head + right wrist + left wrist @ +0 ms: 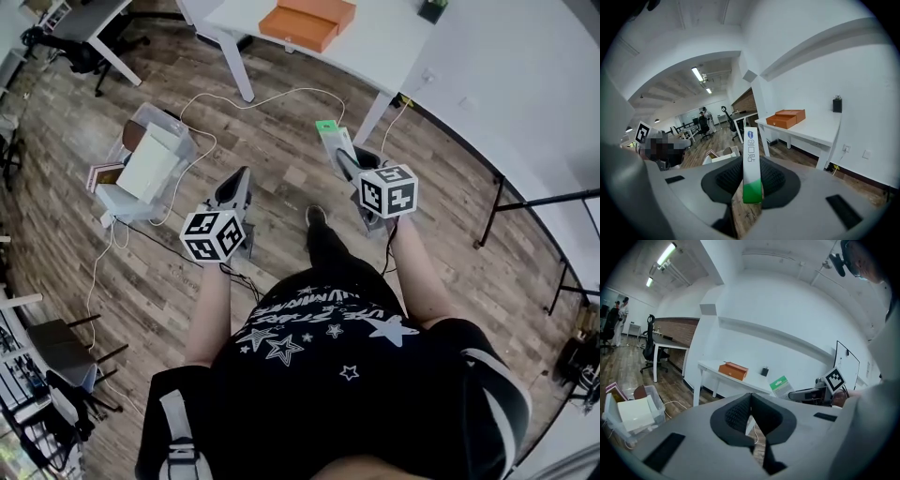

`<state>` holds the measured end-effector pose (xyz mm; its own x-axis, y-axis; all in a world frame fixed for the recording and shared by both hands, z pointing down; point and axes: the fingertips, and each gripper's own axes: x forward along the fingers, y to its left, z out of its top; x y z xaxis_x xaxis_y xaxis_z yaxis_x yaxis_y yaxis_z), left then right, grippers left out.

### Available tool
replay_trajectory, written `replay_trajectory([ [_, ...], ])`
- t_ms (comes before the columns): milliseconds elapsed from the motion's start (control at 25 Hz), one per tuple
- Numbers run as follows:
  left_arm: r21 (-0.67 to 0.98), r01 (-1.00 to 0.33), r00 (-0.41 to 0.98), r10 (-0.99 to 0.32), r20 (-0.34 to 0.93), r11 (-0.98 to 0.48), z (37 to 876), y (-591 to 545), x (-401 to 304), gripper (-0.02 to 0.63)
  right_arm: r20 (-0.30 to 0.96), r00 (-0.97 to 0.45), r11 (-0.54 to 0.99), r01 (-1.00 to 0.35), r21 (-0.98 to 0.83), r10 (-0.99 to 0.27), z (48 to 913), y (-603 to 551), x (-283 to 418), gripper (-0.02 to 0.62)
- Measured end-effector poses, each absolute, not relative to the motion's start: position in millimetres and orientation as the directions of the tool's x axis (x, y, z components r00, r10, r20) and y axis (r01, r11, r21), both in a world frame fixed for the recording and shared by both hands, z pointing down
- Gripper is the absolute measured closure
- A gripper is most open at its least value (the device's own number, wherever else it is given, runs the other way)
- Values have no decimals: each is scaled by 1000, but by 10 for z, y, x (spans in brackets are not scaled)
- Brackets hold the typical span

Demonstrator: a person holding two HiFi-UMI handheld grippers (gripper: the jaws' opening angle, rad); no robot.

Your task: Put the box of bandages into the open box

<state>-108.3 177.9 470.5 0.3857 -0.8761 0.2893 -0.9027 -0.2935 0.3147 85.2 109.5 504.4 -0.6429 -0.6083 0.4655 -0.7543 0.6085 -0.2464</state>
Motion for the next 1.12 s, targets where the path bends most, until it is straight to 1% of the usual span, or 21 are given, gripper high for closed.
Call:
replay_trajectory([
  [280, 315, -906, 372, -886, 277, -282, 4589, 624, -1094, 586, 455, -652, 611, -748, -259, -606, 4974, -108, 833, 482],
  [480, 310, -910, 364, -890, 276, -276, 4516, 0, -1113, 586, 452, -661, 615, -742, -268, -599, 4941, -784, 815, 482],
  [880, 306, -918, 340, -899, 276, -253, 4575, -1058, -1066, 586, 444, -689, 647, -712, -272, -572, 4972, -1852, 809, 482],
  [1120, 314, -913, 349, -898, 266, -262, 4595, -1366, -911, 586, 449, -705, 674, -691, -262, -549, 4999, -2191, 826, 482],
])
